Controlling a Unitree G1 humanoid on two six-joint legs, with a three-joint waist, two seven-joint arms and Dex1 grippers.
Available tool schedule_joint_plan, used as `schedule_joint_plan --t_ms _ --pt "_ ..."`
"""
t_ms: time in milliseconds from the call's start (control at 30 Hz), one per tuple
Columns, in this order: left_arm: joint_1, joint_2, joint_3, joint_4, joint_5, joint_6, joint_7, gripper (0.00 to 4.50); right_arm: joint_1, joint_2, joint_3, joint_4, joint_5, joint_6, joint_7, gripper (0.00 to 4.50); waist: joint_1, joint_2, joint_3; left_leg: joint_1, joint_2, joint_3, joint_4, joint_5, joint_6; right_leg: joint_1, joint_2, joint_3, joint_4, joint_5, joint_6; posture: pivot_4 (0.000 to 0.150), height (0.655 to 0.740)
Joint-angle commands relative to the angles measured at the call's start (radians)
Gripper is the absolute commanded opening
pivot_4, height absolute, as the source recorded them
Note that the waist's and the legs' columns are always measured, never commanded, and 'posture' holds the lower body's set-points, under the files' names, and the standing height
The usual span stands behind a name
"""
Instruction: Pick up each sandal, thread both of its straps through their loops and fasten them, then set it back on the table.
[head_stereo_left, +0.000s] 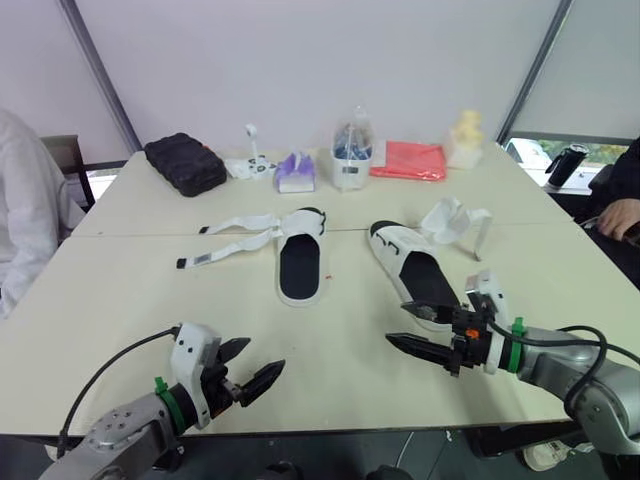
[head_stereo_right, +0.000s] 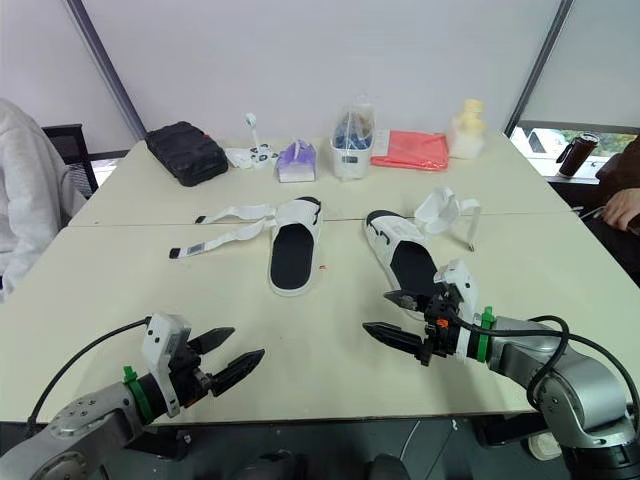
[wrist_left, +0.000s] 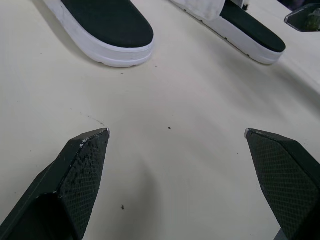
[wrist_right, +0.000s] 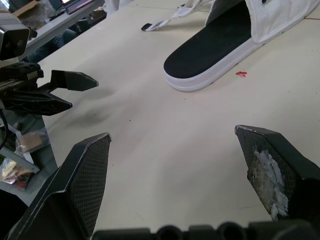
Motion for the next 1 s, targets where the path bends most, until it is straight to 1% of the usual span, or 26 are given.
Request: schedule_joint_plan --t_ms 33,167,400,633,733,800,833,867,933,1000 --pt "-0.005 0.008 0.019 -0.036 -0.009 -0.010 0.001 4.50 -0.013 0.009 -0.008 -0.006 -0.001 -0.024 -0.004 4.31 0.000 0.000 0.000 0.000 0.000 0.000 0.000 0.000 0.000 0.000 0.000 0.000 0.000 0.000 0.000 0.150 0.7400" --pt "-0.019 0.028 0.018 -0.027 0.010 -0.013 -0.004 4.50 -0.015 0.015 -0.007 -0.009 -0.005 -0.029 -0.016 4.31 0.000 0.000 0.000 0.000 0.000 0.000 0.000 0.000 0.000 0.000 0.000 0.000 0.000 0.000 0.000 0.150 0.7400" --pt "-0.027 0.033 0.020 -0.017 -0.012 -0.008 -0.011 4.50 -0.020 0.031 -0.007 -0.018 -0.022 -0.046 -0.049 4.31 0.000 0.000 0.000 0.000 0.000 0.001 0.000 0.000 0.000 0.000 0.000 0.001 0.000 0.000 -0.001 0.150 0.7400" --pt "-0.068 0.031 0.016 0.000 -0.029 -0.001 -0.015 4.50 -0.059 0.061 -0.004 -0.005 -0.109 -0.135 -0.101 4.31 0.000 0.000 0.000 0.000 0.000 0.001 0.000 0.000 0.000 -0.001 0.000 0.001 0.000 0.000 0.000 0.150 0.7400" --pt "-0.104 0.054 0.029 0.009 -0.056 0.021 -0.035 4.50 -0.081 0.058 -0.020 -0.003 -0.157 -0.184 -0.131 4.31 0.000 0.000 0.000 0.000 0.000 0.001 0.000 0.000 0.000 -0.001 0.001 0.001 0.000 0.001 0.001 0.150 0.7400" --pt "-0.129 0.084 0.042 0.016 -0.087 0.041 -0.065 4.50 -0.089 0.051 -0.028 0.001 -0.209 -0.232 -0.154 4.31 0.000 0.000 0.000 0.000 0.000 0.001 0.000 0.000 0.000 -0.001 0.001 0.001 0.000 0.001 0.001 0.150 0.7400" --pt "-0.144 0.118 0.052 0.020 -0.117 0.060 -0.100 4.50 -0.094 0.042 -0.027 0.008 -0.269 -0.289 -0.173 4.31 0.000 0.000 0.000 0.000 0.000 0.001 0.000 0.000 0.000 -0.001 0.002 0.001 0.000 0.001 0.001 0.150 0.7400" --pt "-0.159 0.150 0.061 0.021 -0.146 0.079 -0.134 4.50 -0.102 0.034 -0.021 0.022 -0.341 -0.354 -0.199 4.31 -0.001 0.000 0.000 0.000 0.000 0.001 0.000 0.000 0.000 -0.001 0.002 0.001 0.000 0.001 0.001 0.150 0.7400" --pt "-0.199 0.206 0.073 0.029 -0.195 0.113 -0.185 4.50 -0.120 -0.021 0.038 0.088 -0.559 -0.546 -0.246 4.31 -0.001 0.000 0.000 0.000 0.000 0.001 -0.001 0.000 0.000 -0.001 0.002 0.001 0.000 0.001 0.001 0.150 0.7400" --pt "-0.245 0.227 0.070 0.044 -0.219 0.128 -0.196 4.50 -0.156 -0.057 0.096 0.182 -0.723 -0.698 -0.294 4.31 -0.002 0.000 0.000 0.000 0.000 0.003 0.000 0.000 0.000 -0.002 0.003 0.001 0.001 0.001 0.001 0.150 0.7400"
